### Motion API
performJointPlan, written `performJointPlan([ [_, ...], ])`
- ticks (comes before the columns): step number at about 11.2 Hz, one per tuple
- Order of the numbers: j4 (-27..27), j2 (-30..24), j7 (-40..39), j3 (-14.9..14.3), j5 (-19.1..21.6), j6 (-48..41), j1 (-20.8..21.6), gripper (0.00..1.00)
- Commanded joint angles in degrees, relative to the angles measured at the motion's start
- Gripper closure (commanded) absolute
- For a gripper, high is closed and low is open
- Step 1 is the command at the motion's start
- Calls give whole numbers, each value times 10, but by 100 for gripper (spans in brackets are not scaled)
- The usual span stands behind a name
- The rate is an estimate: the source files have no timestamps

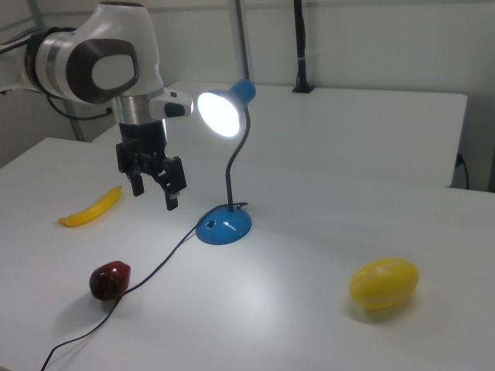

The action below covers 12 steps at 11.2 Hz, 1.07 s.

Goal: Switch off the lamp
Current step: 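Move the gripper toward the blue lamp's round base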

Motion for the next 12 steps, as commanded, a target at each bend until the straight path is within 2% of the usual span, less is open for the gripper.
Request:
performJointPlan([
  [1, -6, -11, 5, -4, -2, -12, 5, 0],
  [7, -6, -7, 29, -3, -1, -6, 6, 0],
  [8, 1, -5, 26, -3, -1, 10, 6, 14],
  [10, 4, 1, 19, -5, 9, 14, 5, 77],
  [11, 4, 2, 16, -5, 10, 15, 5, 100],
  [12, 4, 3, 15, -5, 15, 22, 5, 100],
])
